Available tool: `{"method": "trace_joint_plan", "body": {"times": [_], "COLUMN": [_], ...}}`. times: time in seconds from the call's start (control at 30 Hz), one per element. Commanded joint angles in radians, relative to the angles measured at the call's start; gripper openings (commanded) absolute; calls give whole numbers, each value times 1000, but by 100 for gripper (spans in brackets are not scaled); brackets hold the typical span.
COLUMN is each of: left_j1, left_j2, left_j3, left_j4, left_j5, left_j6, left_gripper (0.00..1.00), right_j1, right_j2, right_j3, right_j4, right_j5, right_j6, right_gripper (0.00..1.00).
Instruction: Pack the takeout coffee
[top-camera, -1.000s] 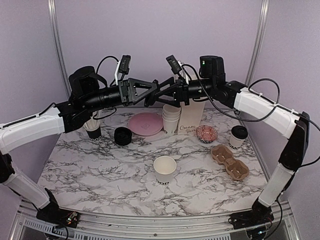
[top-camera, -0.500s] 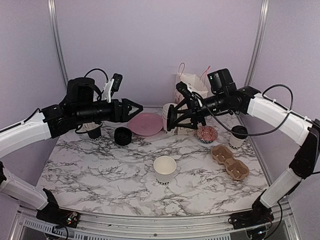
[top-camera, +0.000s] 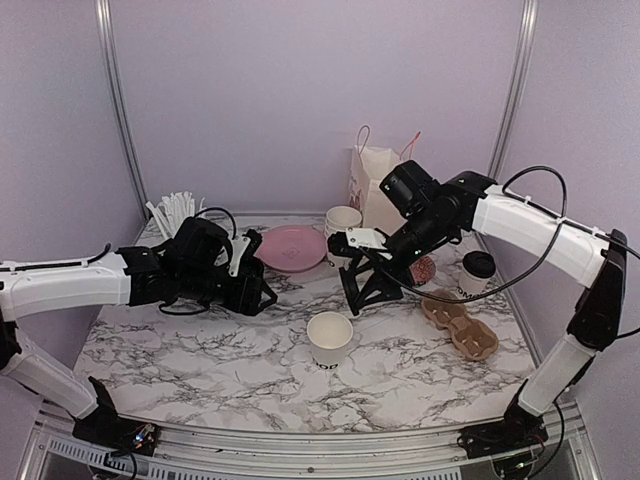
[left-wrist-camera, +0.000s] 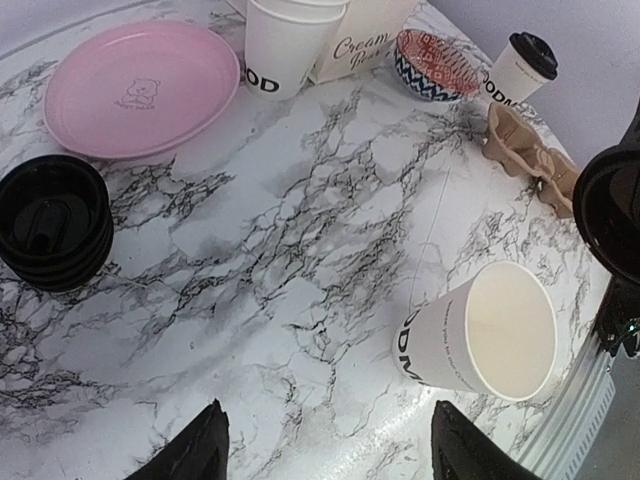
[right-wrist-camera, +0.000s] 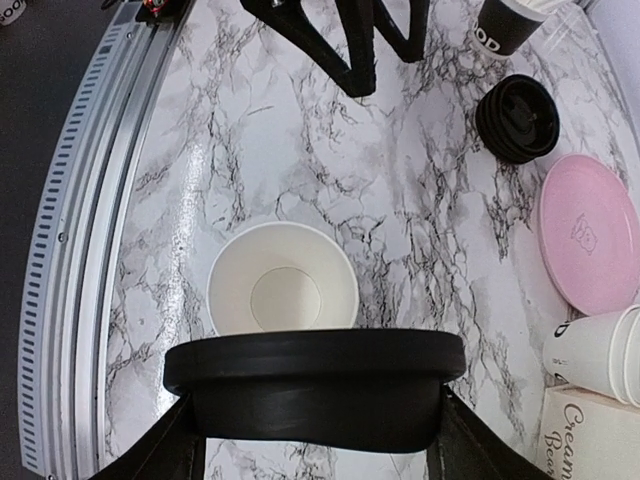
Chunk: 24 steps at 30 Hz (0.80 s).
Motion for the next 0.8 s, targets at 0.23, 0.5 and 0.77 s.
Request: {"method": "trace_joint_plan", "body": {"times": [0.23,0.5,0.77], "left_j1": [-17,-18,-17], "left_j2": [12,10,4], "left_j3": [-48,-84,-108], "left_j4": [53,87,113], "left_j5": [0,9,10], "left_j6": [-7,-19,-23], "left_gripper": [70,70,70], "right_j1": [89,107,122], "right_j2": [107,149,188], "right_j3": [101,131,166], "right_j4": [-108,-128,-153], "right_j5": [178,200,207], "right_j6": [-13,-6,-6], "right_gripper": [62,61,61]}}
